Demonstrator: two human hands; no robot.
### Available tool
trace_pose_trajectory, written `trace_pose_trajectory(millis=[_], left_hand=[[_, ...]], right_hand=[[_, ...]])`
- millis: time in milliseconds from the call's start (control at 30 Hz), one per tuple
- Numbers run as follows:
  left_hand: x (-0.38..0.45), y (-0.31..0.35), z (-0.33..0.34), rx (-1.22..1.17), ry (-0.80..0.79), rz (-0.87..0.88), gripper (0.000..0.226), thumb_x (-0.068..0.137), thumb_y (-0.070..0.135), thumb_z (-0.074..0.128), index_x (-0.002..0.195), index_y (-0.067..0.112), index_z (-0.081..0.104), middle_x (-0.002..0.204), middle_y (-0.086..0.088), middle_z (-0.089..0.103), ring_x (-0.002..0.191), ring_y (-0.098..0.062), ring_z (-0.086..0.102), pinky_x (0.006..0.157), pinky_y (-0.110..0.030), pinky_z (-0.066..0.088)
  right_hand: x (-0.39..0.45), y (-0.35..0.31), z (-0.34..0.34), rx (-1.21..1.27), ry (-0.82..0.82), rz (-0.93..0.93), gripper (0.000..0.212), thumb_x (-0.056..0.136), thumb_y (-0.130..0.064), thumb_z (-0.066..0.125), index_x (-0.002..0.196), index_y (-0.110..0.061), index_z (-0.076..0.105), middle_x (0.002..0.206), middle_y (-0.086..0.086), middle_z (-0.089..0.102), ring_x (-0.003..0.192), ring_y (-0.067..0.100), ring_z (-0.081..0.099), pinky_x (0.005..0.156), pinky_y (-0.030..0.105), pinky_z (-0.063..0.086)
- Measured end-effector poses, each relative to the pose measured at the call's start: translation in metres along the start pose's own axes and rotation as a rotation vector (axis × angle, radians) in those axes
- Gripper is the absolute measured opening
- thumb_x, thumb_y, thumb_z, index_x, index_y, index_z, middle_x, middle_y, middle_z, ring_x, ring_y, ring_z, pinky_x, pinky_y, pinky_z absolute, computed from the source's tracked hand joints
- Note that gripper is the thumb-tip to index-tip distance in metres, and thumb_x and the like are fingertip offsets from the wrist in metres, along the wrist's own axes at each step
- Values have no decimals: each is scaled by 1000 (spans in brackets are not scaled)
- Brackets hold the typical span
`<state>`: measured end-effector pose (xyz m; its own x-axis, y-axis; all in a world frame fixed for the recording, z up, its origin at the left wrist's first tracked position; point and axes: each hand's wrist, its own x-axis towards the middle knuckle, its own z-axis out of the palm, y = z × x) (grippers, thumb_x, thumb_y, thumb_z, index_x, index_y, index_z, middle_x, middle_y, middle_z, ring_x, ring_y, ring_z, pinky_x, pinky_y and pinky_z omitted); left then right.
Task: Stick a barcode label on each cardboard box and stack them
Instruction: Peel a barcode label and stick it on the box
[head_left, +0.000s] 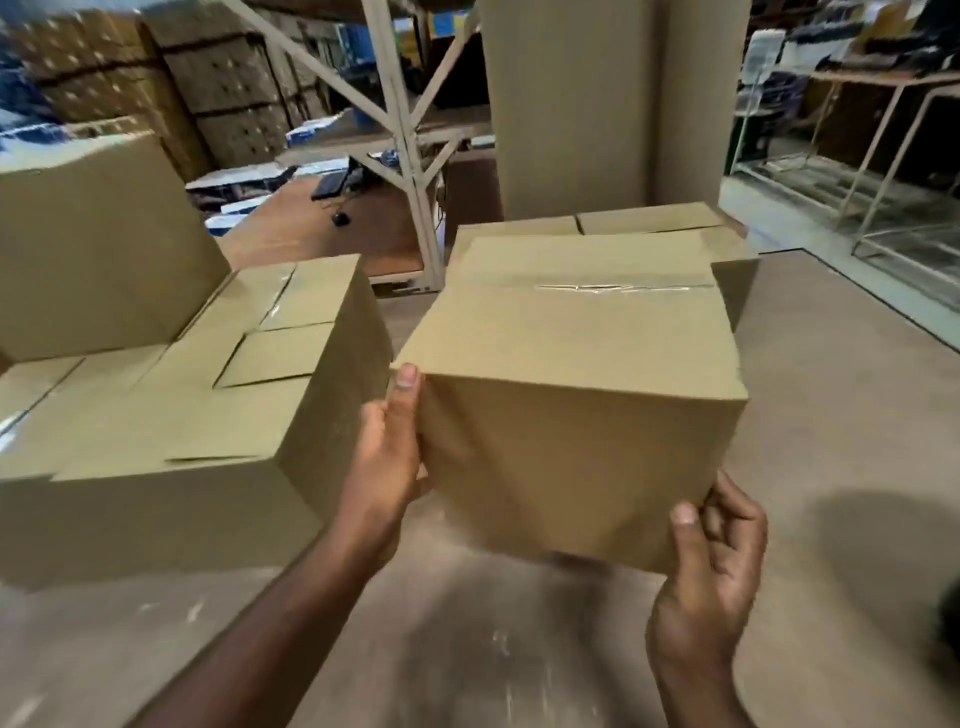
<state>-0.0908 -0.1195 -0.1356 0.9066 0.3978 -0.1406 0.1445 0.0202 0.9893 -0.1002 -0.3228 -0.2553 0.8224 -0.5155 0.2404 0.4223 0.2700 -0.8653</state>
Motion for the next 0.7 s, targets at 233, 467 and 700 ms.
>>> trace_pose_trajectory(millis=[233, 467, 700], left_hand=[[-49, -98, -44, -101, 73, -320, 56, 89, 73, 48, 123, 31, 61, 98, 1, 79, 90, -22, 75, 83, -44, 61], [-99, -185, -54, -157, -39, -672, 106, 71, 95, 31, 135, 16, 58, 103, -16, 78, 95, -32, 75, 79, -37, 55], [-92, -166, -84, 111, -3, -392, 61, 101, 64, 33, 150, 30, 47, 145, 6, 56, 133, -18, 53, 105, -32, 39]], right_hand=[[-46, -16, -43, -324, -286, -325, 47, 91, -38, 73, 133, -21, 58, 144, 10, 63, 136, 32, 58, 108, 58, 50], [-53, -62, -18, -613, -561, -732, 12, 91, -10, 72, 102, -4, 74, 123, 3, 74, 120, 20, 70, 95, 52, 57], [-59, -55, -21, -906, -695, -686, 43, 93, -46, 70, 126, -19, 75, 141, -8, 65, 135, 13, 58, 108, 46, 51]])
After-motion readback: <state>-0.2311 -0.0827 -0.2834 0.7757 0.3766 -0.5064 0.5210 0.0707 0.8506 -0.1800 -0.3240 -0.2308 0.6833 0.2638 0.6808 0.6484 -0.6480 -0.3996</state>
